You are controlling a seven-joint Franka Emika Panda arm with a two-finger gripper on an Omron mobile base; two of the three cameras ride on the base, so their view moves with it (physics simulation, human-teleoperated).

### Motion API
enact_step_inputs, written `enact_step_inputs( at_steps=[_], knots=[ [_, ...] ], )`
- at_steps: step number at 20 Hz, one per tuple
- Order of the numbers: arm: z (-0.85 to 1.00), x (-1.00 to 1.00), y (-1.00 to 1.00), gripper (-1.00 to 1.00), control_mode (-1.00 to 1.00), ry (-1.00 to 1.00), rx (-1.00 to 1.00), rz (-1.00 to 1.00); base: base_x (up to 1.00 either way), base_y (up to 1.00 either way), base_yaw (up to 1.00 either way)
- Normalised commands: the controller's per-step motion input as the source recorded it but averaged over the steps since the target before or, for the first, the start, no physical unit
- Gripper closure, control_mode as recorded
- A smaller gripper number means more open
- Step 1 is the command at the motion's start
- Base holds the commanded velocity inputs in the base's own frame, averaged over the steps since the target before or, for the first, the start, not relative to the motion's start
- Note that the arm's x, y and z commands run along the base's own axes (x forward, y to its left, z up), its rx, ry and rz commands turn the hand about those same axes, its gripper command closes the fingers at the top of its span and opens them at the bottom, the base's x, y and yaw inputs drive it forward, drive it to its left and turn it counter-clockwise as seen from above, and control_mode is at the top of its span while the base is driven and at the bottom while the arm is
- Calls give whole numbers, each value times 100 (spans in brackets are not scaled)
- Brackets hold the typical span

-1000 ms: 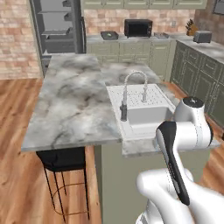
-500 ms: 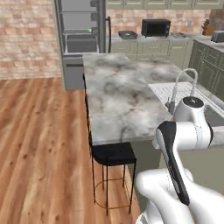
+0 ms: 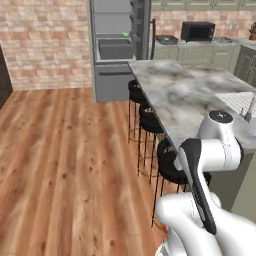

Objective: Place one corn and one chicken drumstick in each tupperware on the nearby counter, to pack two identical lunches.

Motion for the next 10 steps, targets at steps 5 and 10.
enact_step_inputs(
  at_steps=[5,10],
  knots=[
    [0,0,0,-100,100,0,0,0,42,100,0],
    [0,0,0,-100,100,0,0,0,91,77,-4]
  ],
)
